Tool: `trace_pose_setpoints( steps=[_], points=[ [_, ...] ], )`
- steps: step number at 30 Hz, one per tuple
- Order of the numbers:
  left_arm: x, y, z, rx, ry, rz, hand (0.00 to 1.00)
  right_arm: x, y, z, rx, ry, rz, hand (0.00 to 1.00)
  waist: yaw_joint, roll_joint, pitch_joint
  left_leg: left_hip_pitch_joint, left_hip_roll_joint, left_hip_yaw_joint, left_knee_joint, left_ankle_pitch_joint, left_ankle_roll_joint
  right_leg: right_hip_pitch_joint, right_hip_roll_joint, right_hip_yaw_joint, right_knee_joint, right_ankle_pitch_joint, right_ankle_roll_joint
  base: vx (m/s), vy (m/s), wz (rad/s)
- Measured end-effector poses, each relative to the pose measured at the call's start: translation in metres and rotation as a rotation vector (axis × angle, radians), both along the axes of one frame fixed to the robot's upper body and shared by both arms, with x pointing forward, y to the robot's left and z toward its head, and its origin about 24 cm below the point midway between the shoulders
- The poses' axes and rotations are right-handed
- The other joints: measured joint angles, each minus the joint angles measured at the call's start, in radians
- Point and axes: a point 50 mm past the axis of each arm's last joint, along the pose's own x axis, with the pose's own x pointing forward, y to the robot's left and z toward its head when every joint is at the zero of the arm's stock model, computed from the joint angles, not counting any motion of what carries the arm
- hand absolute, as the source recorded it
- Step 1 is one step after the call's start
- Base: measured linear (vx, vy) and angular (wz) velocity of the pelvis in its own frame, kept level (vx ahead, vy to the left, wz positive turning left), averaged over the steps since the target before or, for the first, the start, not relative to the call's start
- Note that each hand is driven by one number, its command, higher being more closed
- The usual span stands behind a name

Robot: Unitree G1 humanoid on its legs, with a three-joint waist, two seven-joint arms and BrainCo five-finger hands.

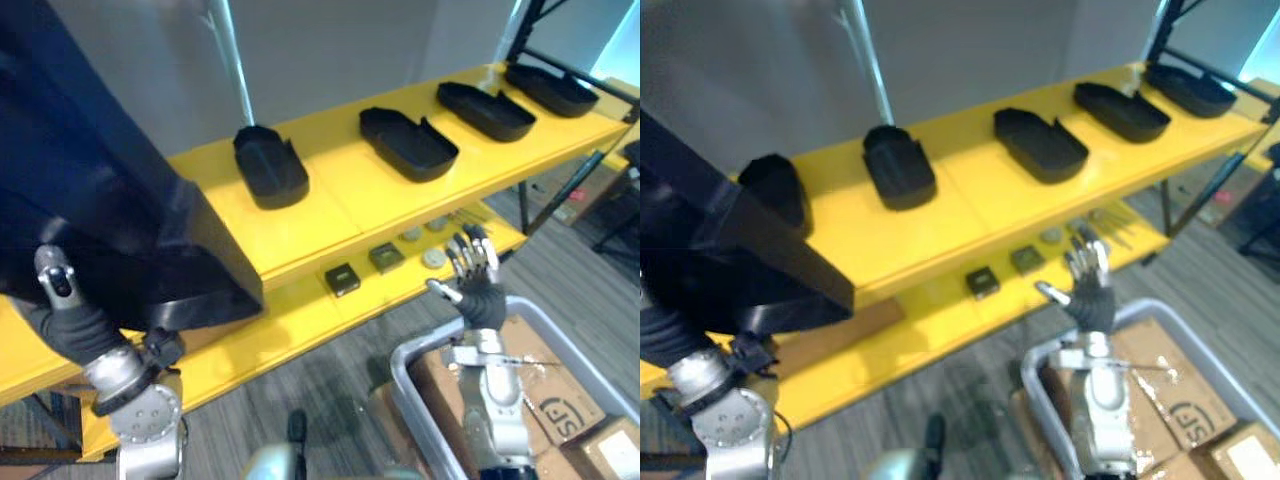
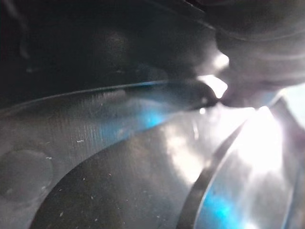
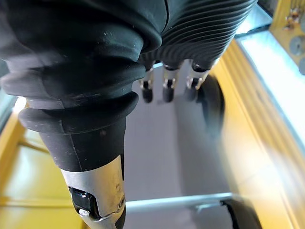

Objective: Walk over and take plastic housings, then place them on the shelf

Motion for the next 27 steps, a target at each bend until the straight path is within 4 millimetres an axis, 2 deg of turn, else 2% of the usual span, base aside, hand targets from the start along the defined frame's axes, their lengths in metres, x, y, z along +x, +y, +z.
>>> trace_pose_setpoints(
  steps=[1,3,4,5,7,8,9,10,13,17,20,24,25,27],
  points=[
    [0.003,0.002,0.003,0.016,-0.003,-0.009,1.00,0.001,0.002,0.003,-0.011,-0.025,0.006,0.00,0.001,0.003,0.002,0.017,0.022,0.008,-0.006,-0.019,0.003,-0.021,0.003,0.000,-0.016,-0.025,0.003,0.05,0.043,-0.32],
    [0.007,0.004,0.005,0.013,-0.006,-0.004,1.00,0.004,0.004,0.009,-0.024,-0.059,0.018,0.00,0.002,0.001,0.000,0.028,0.049,0.029,-0.005,-0.032,-0.009,-0.047,0.008,0.002,-0.072,-0.016,0.020,0.02,0.028,-0.35],
    [0.010,0.007,0.004,-0.003,0.009,-0.004,1.00,0.005,0.006,0.012,-0.030,-0.075,0.036,0.00,0.000,-0.005,-0.003,0.034,0.061,0.038,-0.006,-0.040,-0.020,-0.048,0.020,0.006,-0.123,0.009,0.055,0.02,-0.021,-0.30],
    [0.012,0.008,0.003,-0.015,0.026,-0.002,1.00,0.005,0.007,0.015,-0.032,-0.085,0.045,0.00,0.001,-0.015,-0.009,0.035,0.064,0.049,-0.007,-0.045,-0.028,-0.035,0.034,0.010,-0.190,0.024,0.078,0.03,-0.051,-0.28],
    [0.014,0.009,0.000,-0.037,0.045,0.011,1.00,0.006,0.012,0.016,-0.033,-0.088,0.066,0.00,0.005,-0.034,-0.021,0.030,0.056,0.068,-0.016,-0.045,-0.037,-0.007,0.051,0.009,-0.310,0.029,0.076,0.04,-0.145,-0.24],
    [0.015,0.007,-0.002,-0.053,0.056,0.005,1.00,0.006,0.012,0.015,-0.039,-0.080,0.073,0.00,-0.001,-0.036,-0.023,0.033,0.045,0.070,-0.033,-0.037,-0.047,0.019,0.064,0.013,-0.387,0.074,0.092,0.04,-0.198,-0.04],
    [0.015,0.006,-0.003,-0.063,0.062,-0.005,1.00,0.006,0.011,0.015,-0.047,-0.076,0.073,0.00,-0.003,-0.032,-0.025,0.038,0.047,0.073,-0.045,-0.035,-0.050,0.024,0.064,0.007,-0.403,0.094,0.093,0.04,-0.143,0.09],
    [0.016,0.001,-0.007,-0.083,0.074,-0.025,1.00,0.005,0.008,0.015,-0.064,-0.072,0.071,0.00,-0.004,-0.011,-0.027,0.060,0.054,0.083,-0.078,-0.015,-0.061,0.030,0.072,0.004,-0.420,0.122,0.097,0.04,-0.095,0.08],
    [0.017,-0.006,-0.009,-0.088,0.083,-0.050,1.00,0.006,0.000,0.015,-0.072,-0.057,0.068,0.00,-0.004,0.035,-0.050,0.052,0.080,0.087,-0.082,-0.002,-0.076,0.042,0.102,-0.003,-0.455,0.154,0.092,0.11,-0.102,-0.05],
    [0.021,-0.015,-0.006,-0.062,0.072,-0.104,1.00,0.006,-0.005,0.016,-0.074,-0.057,0.058,0.00,-0.007,0.036,-0.053,0.053,0.093,0.090,-0.079,-0.005,-0.083,0.044,0.120,-0.003,-0.459,0.156,0.090,0.11,-0.080,-0.04],
    [0.025,-0.023,-0.005,-0.044,0.085,-0.145,1.00,0.004,-0.002,0.019,-0.054,-0.082,0.103,0.00,-0.009,0.033,-0.054,0.051,0.090,0.080,-0.079,-0.007,-0.086,0.045,0.118,-0.005,-0.459,0.155,0.090,0.03,-0.015,0.05],
    [0.034,-0.018,-0.021,-0.031,0.214,-0.091,1.00,0.002,0.009,0.024,-0.013,-0.136,0.204,0.00,-0.005,0.038,-0.052,0.045,0.070,0.012,-0.077,0.004,-0.090,0.068,0.106,-0.053,-0.441,0.126,0.079,-0.03,-0.011,0.49],
    [0.033,-0.011,-0.033,-0.075,0.274,-0.039,1.00,0.004,0.017,0.026,0.008,-0.160,0.258,0.00,-0.002,0.044,-0.048,0.013,0.061,-0.038,-0.047,0.008,-0.091,0.071,0.101,-0.100,-0.416,0.101,0.076,-0.09,-0.039,1.03],
    [0.025,-0.001,-0.043,-0.111,0.318,0.023,1.00,0.011,0.028,0.028,0.008,-0.180,0.307,0.00,0.016,0.058,-0.039,-0.015,0.058,-0.081,-0.015,0.009,-0.093,0.075,0.108,-0.132,-0.399,0.080,0.061,-0.12,-0.058,0.89]
  ],
)
